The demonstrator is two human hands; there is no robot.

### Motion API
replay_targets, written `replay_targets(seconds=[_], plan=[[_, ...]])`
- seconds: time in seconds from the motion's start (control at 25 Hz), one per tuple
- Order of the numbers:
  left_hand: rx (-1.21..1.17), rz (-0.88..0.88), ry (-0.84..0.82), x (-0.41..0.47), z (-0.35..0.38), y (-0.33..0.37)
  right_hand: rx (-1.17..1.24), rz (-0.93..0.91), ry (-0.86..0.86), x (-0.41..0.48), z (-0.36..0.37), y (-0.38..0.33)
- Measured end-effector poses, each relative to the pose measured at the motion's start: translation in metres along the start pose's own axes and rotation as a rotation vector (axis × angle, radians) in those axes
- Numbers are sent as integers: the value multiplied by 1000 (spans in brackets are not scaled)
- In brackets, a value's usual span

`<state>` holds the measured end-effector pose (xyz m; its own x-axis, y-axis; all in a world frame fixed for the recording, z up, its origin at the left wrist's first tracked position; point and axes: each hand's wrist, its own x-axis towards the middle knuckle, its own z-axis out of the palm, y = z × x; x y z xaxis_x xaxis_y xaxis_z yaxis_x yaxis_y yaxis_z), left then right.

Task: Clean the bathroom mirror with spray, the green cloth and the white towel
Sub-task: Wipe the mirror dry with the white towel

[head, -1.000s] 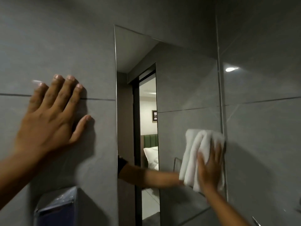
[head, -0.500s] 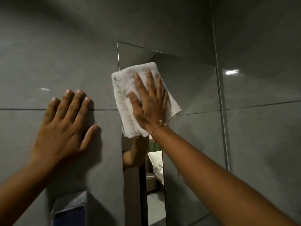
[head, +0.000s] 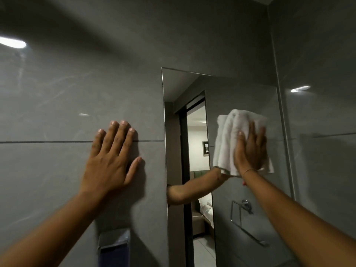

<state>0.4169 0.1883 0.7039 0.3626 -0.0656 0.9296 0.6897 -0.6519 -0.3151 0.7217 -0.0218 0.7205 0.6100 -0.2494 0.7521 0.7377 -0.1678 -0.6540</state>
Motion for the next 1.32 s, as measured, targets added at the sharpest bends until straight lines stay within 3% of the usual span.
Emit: replay_targets(seconds=[0.2,0.32,0.44,0.6,0.72,0.88,1.16,1.32], plan=[[-293,-287,-49,13,-23,45,29,-370,-167,-90,29,-100],[-415,-441,-49,24,-43,77,112,-370,-291,-125,33,-137],[-470,-612,-58,35,-54,88,219,-360,-322,-112,20,-126],[-850,-779,-29,34,-71,97,295,-111,-386,-95,-3,-107],[-1053,-757,-62,18,-101,91,324,-16,-524,-102,-31,-100],[-1213,-754,-141,-32,-141,66,593,148,-671,-143,-78,-91],[-1341,-1113,-361,-251,-191,67,639,300,-945,-339,-161,-55],[-1213,-1415,-564,-415,-196,97,390,536,-1116,-479,-186,16]])
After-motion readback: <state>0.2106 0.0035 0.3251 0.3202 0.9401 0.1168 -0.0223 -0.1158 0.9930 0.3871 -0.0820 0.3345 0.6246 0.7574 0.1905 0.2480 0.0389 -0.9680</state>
